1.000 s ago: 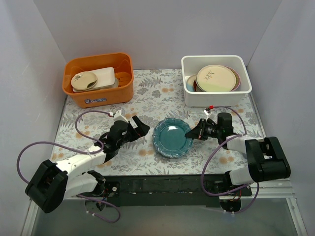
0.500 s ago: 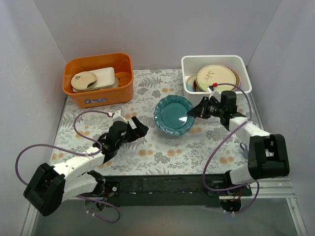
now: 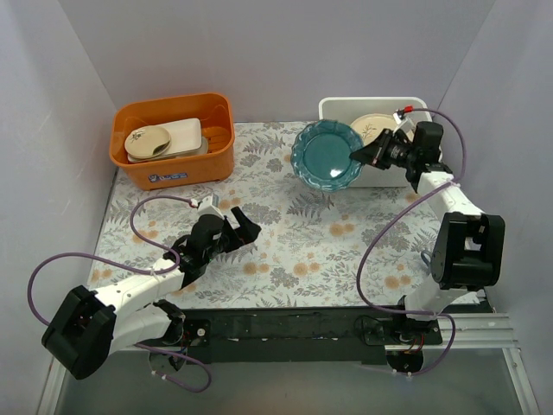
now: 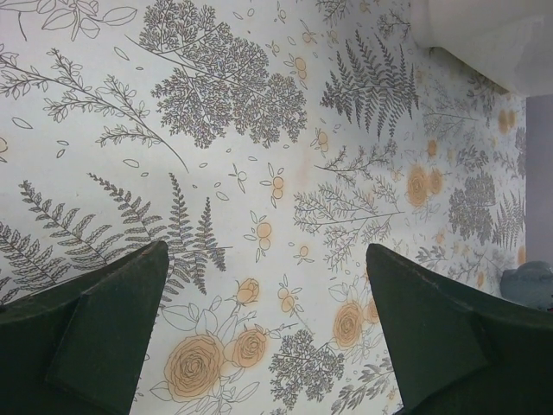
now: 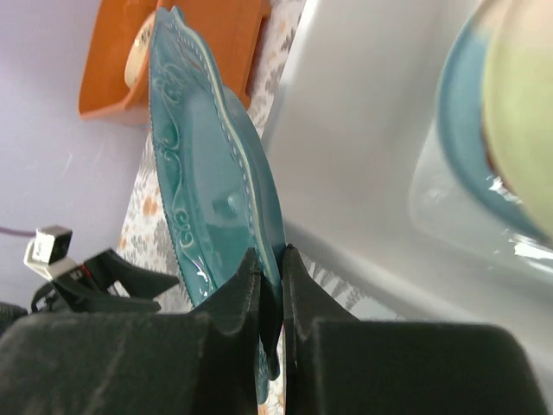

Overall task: Place the plates into the plastic bin on the countertop
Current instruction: Place the plate in the plastic bin.

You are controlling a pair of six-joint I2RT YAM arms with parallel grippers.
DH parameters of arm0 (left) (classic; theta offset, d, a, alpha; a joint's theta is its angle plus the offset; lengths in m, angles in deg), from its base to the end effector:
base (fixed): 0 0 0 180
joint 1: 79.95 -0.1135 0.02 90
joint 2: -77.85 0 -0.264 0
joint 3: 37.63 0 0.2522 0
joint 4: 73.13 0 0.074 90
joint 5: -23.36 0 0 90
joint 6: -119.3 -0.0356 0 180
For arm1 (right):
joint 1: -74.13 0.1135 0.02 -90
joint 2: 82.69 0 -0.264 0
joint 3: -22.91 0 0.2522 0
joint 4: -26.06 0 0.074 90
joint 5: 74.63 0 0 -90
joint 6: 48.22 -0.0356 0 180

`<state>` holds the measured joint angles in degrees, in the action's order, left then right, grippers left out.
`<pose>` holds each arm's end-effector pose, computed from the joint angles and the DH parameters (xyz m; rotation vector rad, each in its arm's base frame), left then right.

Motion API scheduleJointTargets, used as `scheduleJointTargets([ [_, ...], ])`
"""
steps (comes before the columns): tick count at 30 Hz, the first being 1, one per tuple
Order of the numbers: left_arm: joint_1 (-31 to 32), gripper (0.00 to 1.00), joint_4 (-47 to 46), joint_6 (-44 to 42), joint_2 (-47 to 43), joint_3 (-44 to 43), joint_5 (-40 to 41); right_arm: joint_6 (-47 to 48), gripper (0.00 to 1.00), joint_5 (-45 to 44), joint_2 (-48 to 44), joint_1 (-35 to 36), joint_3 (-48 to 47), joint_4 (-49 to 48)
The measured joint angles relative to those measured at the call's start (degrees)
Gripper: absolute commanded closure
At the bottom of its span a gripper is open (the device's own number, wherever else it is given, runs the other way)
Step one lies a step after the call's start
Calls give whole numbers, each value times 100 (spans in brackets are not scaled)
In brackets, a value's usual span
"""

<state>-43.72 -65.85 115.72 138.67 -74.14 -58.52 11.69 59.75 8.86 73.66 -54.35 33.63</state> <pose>0.1757 -0.1225 0.1829 -1.0698 2.0668 -1.0613 0.3640 0.0219 0.2781 -0.0049 1.9929 1.0897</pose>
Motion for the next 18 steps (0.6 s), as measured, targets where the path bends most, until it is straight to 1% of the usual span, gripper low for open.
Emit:
scheduleJointTargets([
  [6, 0, 2, -20, 44, 22, 63, -59, -389, 99, 7, 400, -437, -748, -122],
  [12, 0, 2, -114, 103, 63, 103, -151, -881, 99, 105, 931, -647, -1298, -341],
  [18, 0, 2, -170, 149, 103, 170, -238, -1156, 99, 140, 1473, -850, -1882, -358],
])
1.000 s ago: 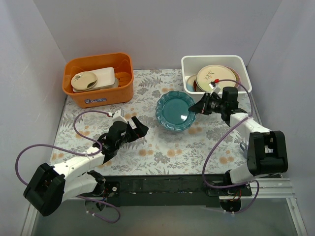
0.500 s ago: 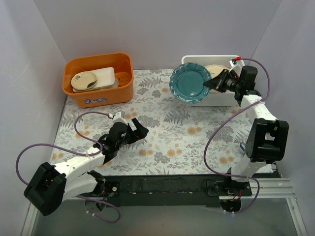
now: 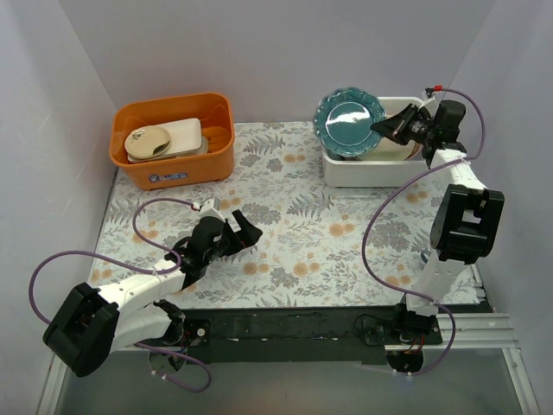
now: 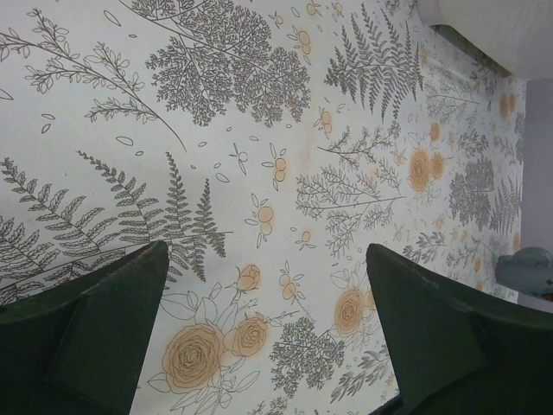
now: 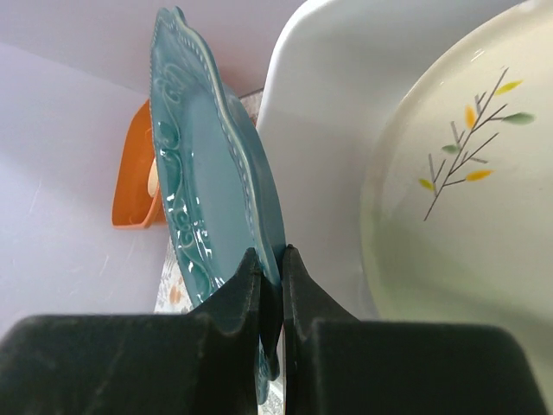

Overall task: Place the plates into the plastic bin on the countertop
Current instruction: Place the plate in the plastic bin.

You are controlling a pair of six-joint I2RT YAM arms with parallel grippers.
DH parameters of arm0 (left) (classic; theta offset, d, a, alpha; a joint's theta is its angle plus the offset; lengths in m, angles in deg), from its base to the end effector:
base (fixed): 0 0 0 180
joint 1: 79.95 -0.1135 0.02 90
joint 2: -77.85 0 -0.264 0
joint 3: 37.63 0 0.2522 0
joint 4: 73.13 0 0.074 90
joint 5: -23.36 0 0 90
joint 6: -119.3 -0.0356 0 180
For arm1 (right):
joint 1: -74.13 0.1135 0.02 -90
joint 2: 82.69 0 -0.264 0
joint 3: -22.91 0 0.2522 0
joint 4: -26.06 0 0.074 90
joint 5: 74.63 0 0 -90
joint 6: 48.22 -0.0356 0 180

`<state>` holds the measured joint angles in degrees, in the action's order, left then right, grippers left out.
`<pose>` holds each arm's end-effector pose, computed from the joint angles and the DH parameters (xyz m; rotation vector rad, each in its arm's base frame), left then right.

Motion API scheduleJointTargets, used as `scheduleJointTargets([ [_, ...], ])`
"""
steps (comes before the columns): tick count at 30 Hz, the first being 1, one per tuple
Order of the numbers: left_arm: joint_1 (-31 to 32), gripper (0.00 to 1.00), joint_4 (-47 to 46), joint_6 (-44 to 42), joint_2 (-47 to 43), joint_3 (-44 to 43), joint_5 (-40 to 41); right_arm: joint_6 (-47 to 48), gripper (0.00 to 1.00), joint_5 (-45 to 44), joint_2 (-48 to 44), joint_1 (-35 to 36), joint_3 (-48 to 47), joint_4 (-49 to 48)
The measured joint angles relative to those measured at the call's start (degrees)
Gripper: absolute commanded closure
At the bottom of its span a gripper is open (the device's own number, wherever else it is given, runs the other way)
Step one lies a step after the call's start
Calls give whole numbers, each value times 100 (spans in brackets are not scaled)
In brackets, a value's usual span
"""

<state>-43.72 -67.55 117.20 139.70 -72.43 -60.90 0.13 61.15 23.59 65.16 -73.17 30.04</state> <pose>0.1733 -0.1226 0.1726 -1.0909 2.1041 -1.0896 0.4367 -0.0431 0.2980 0.2334 1.8715 1.1184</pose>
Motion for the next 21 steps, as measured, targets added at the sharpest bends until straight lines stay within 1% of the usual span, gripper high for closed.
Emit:
scheduleJointTargets([
  [11, 0, 2, -2, 20, 33, 2, -46, -70, 99, -46, 448, -302, -968, 219],
  [21, 0, 2, 0, 17, 37, 4, -50, -85, 99, -59, 535, -446, -997, 334],
])
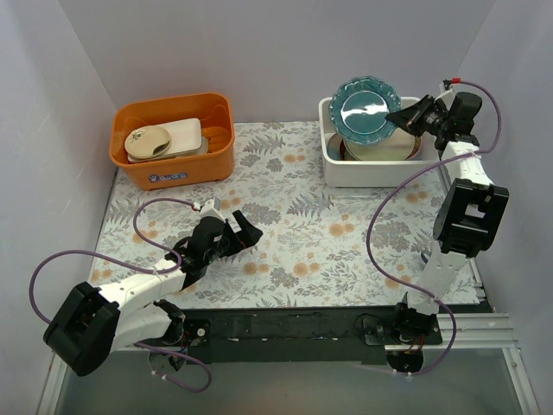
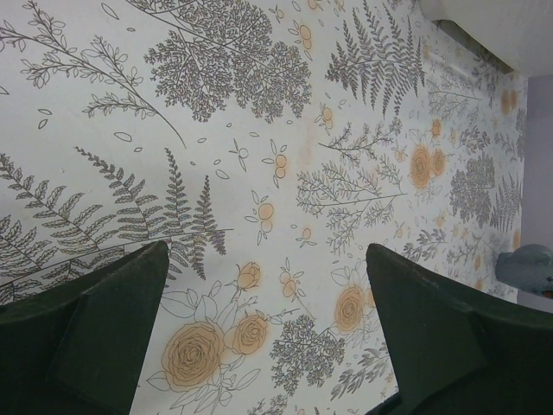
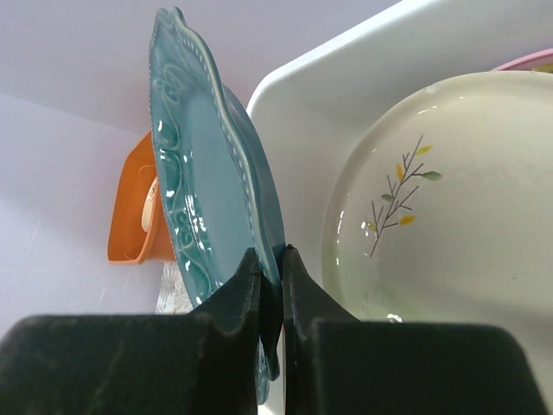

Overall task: Place the plates into the plastic bin on the countertop
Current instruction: Place the plate in the plastic bin.

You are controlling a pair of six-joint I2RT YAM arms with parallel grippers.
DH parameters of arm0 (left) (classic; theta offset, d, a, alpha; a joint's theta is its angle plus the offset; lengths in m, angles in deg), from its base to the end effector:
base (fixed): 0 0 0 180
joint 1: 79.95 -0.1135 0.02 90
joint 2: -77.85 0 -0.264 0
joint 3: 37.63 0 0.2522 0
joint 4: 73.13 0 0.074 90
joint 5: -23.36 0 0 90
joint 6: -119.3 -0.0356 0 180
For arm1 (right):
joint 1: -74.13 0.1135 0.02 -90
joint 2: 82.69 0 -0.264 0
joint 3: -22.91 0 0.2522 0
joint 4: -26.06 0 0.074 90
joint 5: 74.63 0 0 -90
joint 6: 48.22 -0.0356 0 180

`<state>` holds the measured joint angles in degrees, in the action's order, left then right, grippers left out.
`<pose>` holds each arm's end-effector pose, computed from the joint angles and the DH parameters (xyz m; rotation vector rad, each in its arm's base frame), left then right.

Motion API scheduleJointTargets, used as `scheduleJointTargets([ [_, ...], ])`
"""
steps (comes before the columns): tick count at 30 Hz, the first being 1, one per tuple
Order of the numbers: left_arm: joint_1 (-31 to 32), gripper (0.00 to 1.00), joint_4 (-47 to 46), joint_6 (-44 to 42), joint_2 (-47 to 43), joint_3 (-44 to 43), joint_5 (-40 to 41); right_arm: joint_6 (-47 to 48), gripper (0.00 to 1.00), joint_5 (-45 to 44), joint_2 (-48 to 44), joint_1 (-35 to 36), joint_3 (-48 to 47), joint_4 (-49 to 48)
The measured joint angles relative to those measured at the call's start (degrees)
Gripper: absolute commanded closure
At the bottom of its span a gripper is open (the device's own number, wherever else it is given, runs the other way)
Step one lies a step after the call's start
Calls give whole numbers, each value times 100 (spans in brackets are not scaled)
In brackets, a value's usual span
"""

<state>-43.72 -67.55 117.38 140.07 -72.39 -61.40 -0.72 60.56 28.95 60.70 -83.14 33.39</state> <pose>0.1733 -0.1230 0.1711 -1.0940 2.1154 -1.0912 0.4581 -0.0834 0.3122 0.3101 1.8288 1.0613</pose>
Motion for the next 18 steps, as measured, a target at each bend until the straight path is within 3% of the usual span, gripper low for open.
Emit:
scheduleJointTargets([
  [18, 0, 2, 35, -46, 28, -2, -9, 79, 98, -485, 407, -337, 323, 70],
])
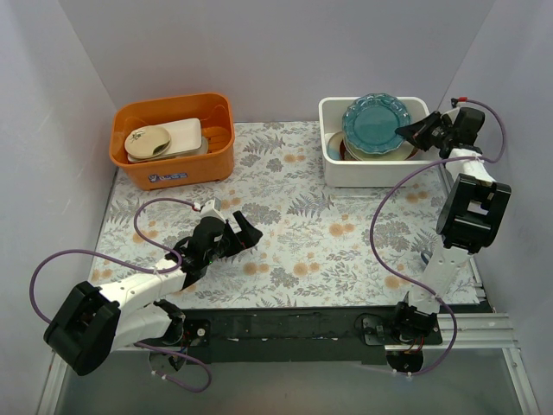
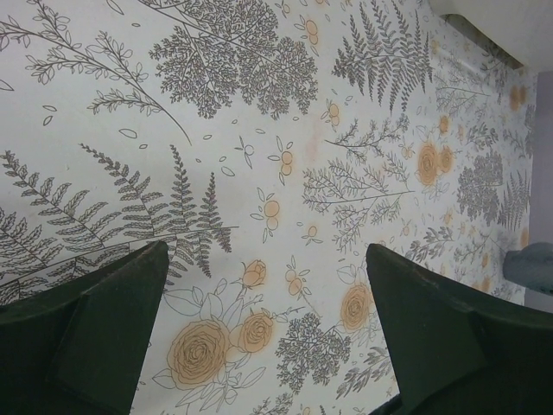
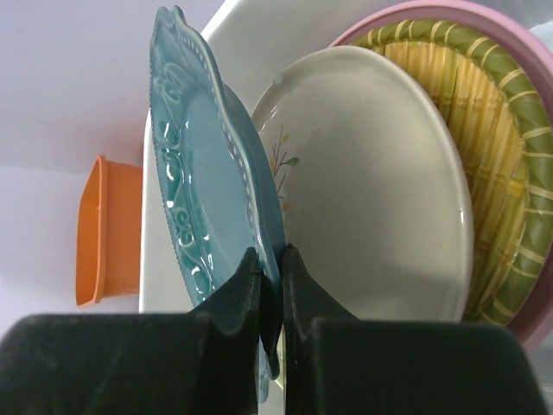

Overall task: Place the plates into the plastic bin on the countertop
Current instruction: Place the plate in the plastic bin.

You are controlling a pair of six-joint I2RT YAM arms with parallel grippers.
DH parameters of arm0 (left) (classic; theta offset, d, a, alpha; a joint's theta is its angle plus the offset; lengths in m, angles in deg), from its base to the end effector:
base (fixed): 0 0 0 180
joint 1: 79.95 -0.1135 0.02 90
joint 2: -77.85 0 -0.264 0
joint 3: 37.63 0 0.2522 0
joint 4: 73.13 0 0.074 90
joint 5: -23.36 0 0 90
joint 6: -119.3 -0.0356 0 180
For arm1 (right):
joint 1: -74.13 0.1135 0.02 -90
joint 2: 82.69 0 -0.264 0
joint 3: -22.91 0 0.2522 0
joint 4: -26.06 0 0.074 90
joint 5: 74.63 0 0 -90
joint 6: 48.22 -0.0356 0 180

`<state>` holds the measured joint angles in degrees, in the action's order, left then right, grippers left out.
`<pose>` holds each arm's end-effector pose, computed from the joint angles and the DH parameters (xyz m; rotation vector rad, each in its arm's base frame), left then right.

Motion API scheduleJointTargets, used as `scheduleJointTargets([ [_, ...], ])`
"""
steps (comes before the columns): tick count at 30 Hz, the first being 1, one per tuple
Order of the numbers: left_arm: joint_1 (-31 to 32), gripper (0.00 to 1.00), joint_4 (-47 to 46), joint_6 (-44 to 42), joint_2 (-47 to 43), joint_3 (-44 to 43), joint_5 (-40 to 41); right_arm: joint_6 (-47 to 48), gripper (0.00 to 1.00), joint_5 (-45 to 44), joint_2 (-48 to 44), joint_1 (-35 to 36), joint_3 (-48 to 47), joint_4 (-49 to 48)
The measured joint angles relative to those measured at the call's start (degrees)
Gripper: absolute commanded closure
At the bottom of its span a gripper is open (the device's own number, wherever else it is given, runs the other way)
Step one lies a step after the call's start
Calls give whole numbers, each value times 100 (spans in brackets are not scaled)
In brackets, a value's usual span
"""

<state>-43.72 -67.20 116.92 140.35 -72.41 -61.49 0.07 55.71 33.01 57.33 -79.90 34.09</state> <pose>0.1733 -0.1230 0.1697 -1.0877 2.1279 -1.0785 0.4612 -0.1152 0.2590 0.5106 1.8970 0.9659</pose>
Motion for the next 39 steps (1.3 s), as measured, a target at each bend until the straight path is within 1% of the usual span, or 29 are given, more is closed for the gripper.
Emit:
scheduleJointTargets([
  [4, 0, 2, 11, -22, 0, 0, 0, 66, 96, -79, 0, -7, 0, 31],
  [7, 0, 2, 13, -24, 4, 0, 0, 168, 94, -144, 2, -7, 0, 151],
  [8, 0, 2, 15, -24, 4, 0, 0, 210, 91, -170, 2, -7, 0, 205],
  [13, 0, 2, 17, -24, 4, 0, 0, 496, 86, -518, 7, 7, -4, 737],
  [15, 0, 2, 20, -26, 4, 0, 2, 535, 81, -612, 7, 4, -4, 831],
  [16, 0, 2, 22, -26, 4, 0, 2, 549, 77, -656, 7, 4, -4, 857],
  [17, 0, 2, 31, -26, 4, 0, 2, 555, 70, -695, 7, 4, -4, 874],
  [19, 0, 2, 52, -28, 2, 0, 2, 584, 63, -824, -9, 11, 7, 883],
  [20, 0, 2, 61, -28, 2, 0, 4, 601, 57, -922, -37, 15, 52, 848],
  [21, 0, 2, 68, -28, 0, 0, 4, 601, 53, -981, -98, 15, 129, 813],
  [22, 0, 2, 76, -28, -4, 0, 4, 599, 48, -1043, -190, 15, 223, 769],
  [23, 0, 2, 92, -31, -13, 0, 7, 616, 42, -1145, -332, 17, 367, 695],
  [25, 0, 2, 114, -31, -20, 0, 9, 601, 36, -1327, -632, 15, 632, 616],
  [26, 0, 2, 127, -31, -24, 0, 11, 605, 31, -1421, -809, 15, 782, 490],
  [28, 0, 2, 140, -33, -35, 0, 20, 603, 29, -1604, -1189, 15, 1038, 275],
  [29, 0, 2, 140, -35, -37, 0, 20, 599, 24, -1661, -1370, 13, 1132, 214],
  [32, 0, 2, 140, -39, -39, 0, 22, 584, 21, -1705, -1891, 4, 1316, -74],
  [34, 0, 2, 140, -44, -39, 0, 24, 584, 18, -1683, -2061, 33, 1314, -267],
  [35, 0, 2, 140, -44, -39, 0, 24, 595, 14, -1661, -2146, 50, 1311, -350],
  [38, 0, 2, 140, -46, -39, 0, 24, 654, 8, -1687, -2258, 195, 1298, -367],
  [39, 0, 2, 140, -48, -39, 0, 24, 704, 8, -1722, -2264, 271, 1285, -358],
])
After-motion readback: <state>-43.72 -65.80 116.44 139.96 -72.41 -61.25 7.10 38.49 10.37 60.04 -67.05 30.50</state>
